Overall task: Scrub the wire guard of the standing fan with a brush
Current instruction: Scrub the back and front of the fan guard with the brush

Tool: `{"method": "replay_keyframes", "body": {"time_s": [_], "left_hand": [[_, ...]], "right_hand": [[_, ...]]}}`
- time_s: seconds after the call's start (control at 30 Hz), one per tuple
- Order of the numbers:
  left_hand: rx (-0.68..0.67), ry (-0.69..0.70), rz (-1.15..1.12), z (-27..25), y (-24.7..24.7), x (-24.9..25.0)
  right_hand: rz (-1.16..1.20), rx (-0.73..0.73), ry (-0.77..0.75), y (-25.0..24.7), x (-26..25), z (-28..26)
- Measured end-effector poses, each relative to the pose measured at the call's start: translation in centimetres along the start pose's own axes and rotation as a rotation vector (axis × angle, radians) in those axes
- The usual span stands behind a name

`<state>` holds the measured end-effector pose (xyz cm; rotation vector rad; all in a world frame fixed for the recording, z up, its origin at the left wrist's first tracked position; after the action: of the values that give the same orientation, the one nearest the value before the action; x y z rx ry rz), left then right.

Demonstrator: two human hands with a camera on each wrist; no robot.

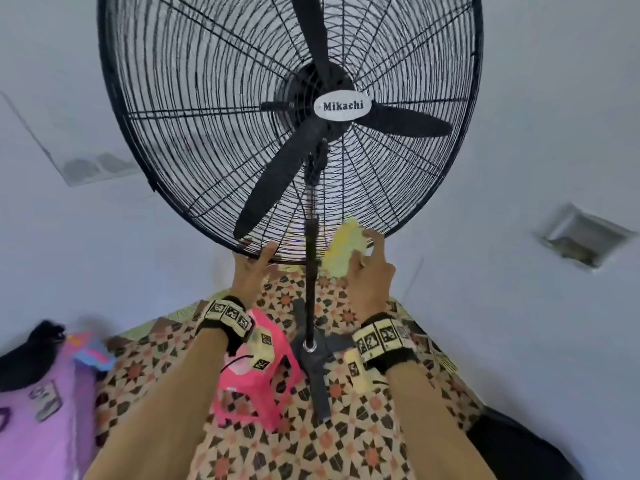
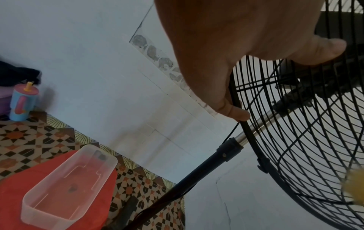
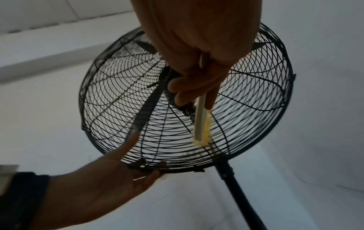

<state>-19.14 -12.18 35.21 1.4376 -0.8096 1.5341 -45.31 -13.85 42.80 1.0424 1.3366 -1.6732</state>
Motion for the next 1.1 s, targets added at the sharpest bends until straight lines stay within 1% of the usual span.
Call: {"method": "replay_keyframes", "body": {"time_s": [0.03, 0.07, 0.1, 0.17, 0.23, 0.27, 0.3, 0.37, 0.43, 0.47, 0.53, 0.6, 0.63, 0.7, 0.73, 0.77, 0.8, 0.83, 0.9, 0.93, 0.97, 1.0, 1.03, 1.1], "left_hand": [[0.0, 0.002, 0.011, -0.1, 0.0, 0.1], [0.007, 0.015, 0.021, -0.1, -0.1, 0.2], [0.016, 0.037, 0.016, -0.2, -0.1, 0.3], [0.045, 0.043, 0.011, -0.2, -0.1, -0.1], [0.076, 0.0, 0.008, -0.4, 0.1, -0.6], [0.088, -0.037, -0.001, -0.6, 0.2, -0.9], [0.101, -0.059, -0.015, -0.6, 0.3, -1.4], [0.138, -0.07, -0.037, -0.7, 0.5, -2.2], [0.148, -0.105, -0.016, -0.7, 0.7, -3.0], [0.158, -0.135, -0.008, -0.9, 0.8, -3.4], [0.18, -0.155, 0.007, -1.3, 1.0, -3.3], [0.173, -0.122, 0.014, -1.5, 1.4, -2.5], [0.16, -0.098, 0.022, -1.6, 1.5, -2.1], [0.134, -0.105, 0.042, -1.7, 1.6, -1.9], [0.128, -0.123, 0.034, -1.6, 1.6, -2.1], [0.138, -0.146, 0.035, -1.7, 1.6, -2.4], [0.15, -0.15, 0.035, -1.7, 1.6, -2.7], [0.175, -0.138, 0.046, -1.6, 1.6, -2.9], [0.205, -0.105, 0.056, -1.8, 2.3, -2.9], [0.22, -0.112, 0.073, -1.4, 2.6, -4.2], [0.234, -0.137, 0.056, -0.6, 2.9, -5.2], [0.231, -0.216, 0.021, 0.2, 3.4, -7.0], [0.223, -0.263, -0.055, 1.8, 3.7, -9.7], [0.184, -0.349, -0.219, 3.2, 5.1, -11.3]], "right_hand": [[0.019, 0.014, -0.01, -0.5, 0.0, 0.0], [0.023, -0.013, -0.031, -0.3, -0.4, -0.3], [0.025, -0.071, -0.065, 0.2, -1.0, -0.8], [0.021, -0.247, -0.108, 1.8, -2.8, -2.3], [-0.052, -0.402, -0.159, 3.1, -4.3, -3.8], [-0.084, -0.436, -0.183, 3.5, -4.7, -4.1], [-0.107, -0.437, -0.214, 3.7, -5.0, -4.2], [-0.136, -0.361, -0.264, 3.5, -5.2, -3.8], [-0.097, -0.26, -0.32, 3.2, -5.1, -3.2], [-0.055, -0.241, -0.33, 3.1, -5.1, -3.0], [-0.009, -0.281, -0.392, 3.4, -6.1, -3.4], [-0.023, -0.316, -0.464, 3.7, -6.4, -3.6], [-0.009, -0.305, -0.453, 3.5, -5.9, -3.1], [0.046, -0.218, -0.312, 2.2, -4.0, -1.2], [0.047, -0.16, -0.237, 1.5, -2.9, -0.2], [0.026, -0.124, -0.193, 0.9, -2.4, 0.2], [0.021, -0.122, -0.193, 0.7, -2.6, 0.3], [0.039, -0.143, -0.228, 0.7, -3.4, 0.0], [0.106, -0.217, -0.333, 1.3, -6.1, -1.3], [0.134, -0.233, -0.384, 1.5, -7.2, -1.7], [0.155, -0.238, -0.435, 1.6, -8.0, -1.9], [0.162, -0.231, -0.459, 1.7, -8.3, -1.7], [0.16, -0.228, -0.462, 1.7, -8.3, -1.3], [0.139, -0.197, -0.428, 1.1, -7.2, 0.1]]}}
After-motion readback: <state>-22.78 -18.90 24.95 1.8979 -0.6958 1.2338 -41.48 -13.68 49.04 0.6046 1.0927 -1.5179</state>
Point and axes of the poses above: each hand's wrist, its own z-axis towards the middle knuckle, its own y-axis out of the palm, x = y × z, the point moved 8 cm from there along z, towards the middle knuckle, and after that the axes turned 10 degrees about y, right-handed, at the moved point
